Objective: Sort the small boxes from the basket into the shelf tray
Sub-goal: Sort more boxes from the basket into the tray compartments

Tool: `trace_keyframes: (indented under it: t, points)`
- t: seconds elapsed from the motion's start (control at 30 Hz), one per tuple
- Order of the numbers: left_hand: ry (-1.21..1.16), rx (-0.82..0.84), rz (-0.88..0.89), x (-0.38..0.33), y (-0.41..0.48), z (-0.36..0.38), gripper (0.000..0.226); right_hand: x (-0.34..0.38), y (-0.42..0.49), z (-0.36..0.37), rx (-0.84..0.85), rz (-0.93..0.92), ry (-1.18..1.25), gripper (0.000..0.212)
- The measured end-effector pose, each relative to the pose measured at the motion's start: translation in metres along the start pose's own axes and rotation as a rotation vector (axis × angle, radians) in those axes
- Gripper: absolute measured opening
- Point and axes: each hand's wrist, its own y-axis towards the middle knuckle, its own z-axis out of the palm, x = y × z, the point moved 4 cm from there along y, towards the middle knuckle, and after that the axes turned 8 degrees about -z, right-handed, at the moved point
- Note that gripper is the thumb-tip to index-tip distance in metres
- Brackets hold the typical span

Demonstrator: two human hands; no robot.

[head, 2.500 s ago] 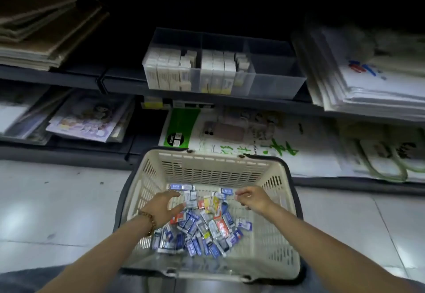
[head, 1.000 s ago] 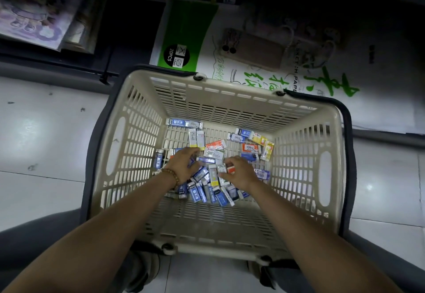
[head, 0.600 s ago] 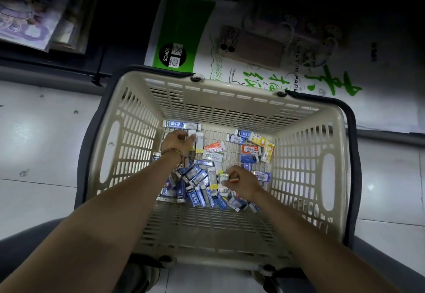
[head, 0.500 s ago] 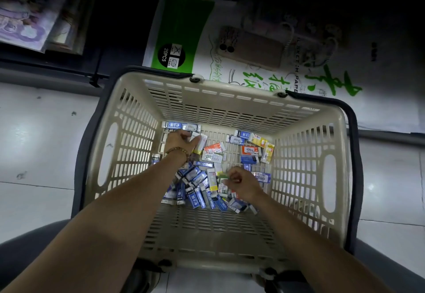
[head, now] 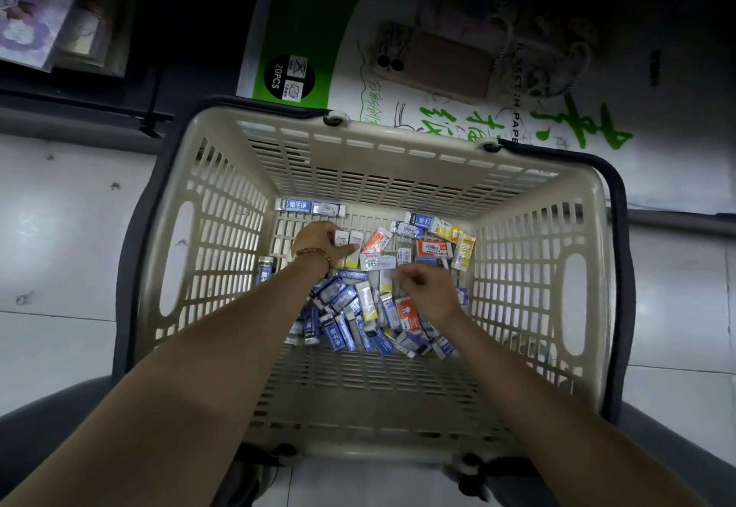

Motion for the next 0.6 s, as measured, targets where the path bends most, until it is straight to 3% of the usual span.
trace_keyframes:
  t: [0.07, 0.23, 0.5, 0.6]
  points:
    - [0.014, 0.043, -0.010, -0.001, -0.002, 0.004, 0.059, -0.003, -0.003, 0.014, 0.050, 0.092, -0.043, 0.028]
    - [0.005, 0.061, -0.023, -0.004, -0.004, 0.002, 0.059, -0.005, -0.008, 0.028, -0.076, 0.333, 0.095, 0.041]
    - [0.053, 0.137, -0.027, 0.005, -0.007, 0.005, 0.073, -0.005, -0.016, 0.053, 0.075, 0.252, -0.247, 0.029]
    - [0.035, 0.162, -0.033, 0.006, -0.006, 0.006, 0.074, -0.011, -0.015, 0.050, 0.054, 0.313, -0.086, 0.024]
